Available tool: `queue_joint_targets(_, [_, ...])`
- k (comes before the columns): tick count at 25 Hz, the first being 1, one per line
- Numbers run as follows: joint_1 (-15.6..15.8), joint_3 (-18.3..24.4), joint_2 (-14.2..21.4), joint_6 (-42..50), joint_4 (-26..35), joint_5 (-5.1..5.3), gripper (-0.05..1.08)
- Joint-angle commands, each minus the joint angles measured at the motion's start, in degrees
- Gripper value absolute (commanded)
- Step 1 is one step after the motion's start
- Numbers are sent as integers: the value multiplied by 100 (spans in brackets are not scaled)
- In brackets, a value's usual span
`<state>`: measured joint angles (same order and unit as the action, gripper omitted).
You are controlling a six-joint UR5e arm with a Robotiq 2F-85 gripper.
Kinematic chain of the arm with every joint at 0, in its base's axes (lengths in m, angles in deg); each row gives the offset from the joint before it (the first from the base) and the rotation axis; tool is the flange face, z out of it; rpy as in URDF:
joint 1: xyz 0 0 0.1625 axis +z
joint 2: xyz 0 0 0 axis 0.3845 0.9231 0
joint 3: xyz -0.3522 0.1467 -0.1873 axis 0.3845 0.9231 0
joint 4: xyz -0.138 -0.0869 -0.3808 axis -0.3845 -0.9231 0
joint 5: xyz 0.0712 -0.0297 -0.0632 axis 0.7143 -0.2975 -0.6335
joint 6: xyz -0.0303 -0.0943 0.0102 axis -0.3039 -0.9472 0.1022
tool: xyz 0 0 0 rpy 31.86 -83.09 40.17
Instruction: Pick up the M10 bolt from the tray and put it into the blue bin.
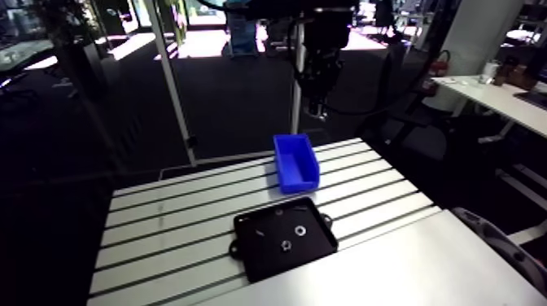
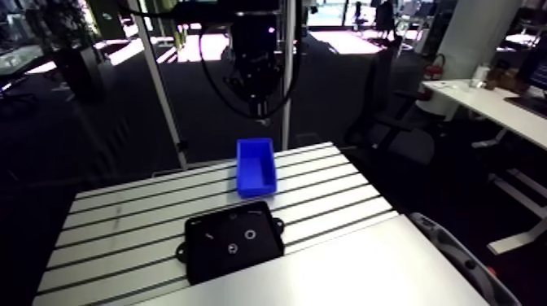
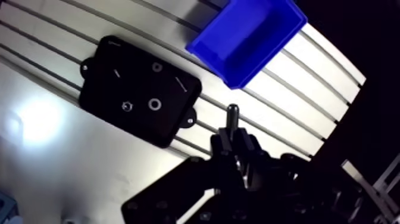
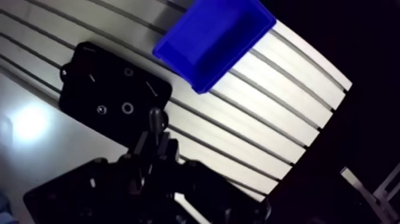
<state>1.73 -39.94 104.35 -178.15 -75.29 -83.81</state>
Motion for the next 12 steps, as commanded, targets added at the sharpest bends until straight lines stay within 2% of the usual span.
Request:
queue_joint_targets(1, [-22, 332, -416, -1697, -30, -31, 105])
queue_joint_targets(12, [14, 667, -1005, -3912, -30, -31, 105])
